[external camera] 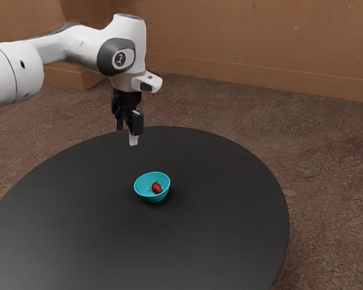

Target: Take strawberry from the bowl

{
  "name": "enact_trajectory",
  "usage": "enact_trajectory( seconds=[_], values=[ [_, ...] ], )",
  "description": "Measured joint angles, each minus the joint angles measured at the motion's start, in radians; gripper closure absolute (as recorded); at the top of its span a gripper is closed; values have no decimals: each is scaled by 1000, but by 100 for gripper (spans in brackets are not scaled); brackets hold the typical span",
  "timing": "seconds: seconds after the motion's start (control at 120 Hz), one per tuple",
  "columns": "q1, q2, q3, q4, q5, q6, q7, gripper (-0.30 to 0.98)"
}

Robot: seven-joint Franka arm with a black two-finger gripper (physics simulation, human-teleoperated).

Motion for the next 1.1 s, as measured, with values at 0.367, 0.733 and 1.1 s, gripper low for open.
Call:
enact_trajectory(
  seconds=[0.367,0.733,1.1],
  values=[
    [27,57,7,-238,-48,393,-307,2],
    [10,59,8,-295,-57,490,-966,3],
    [10,106,8,-306,-50,490,-1428,38]
  ],
)
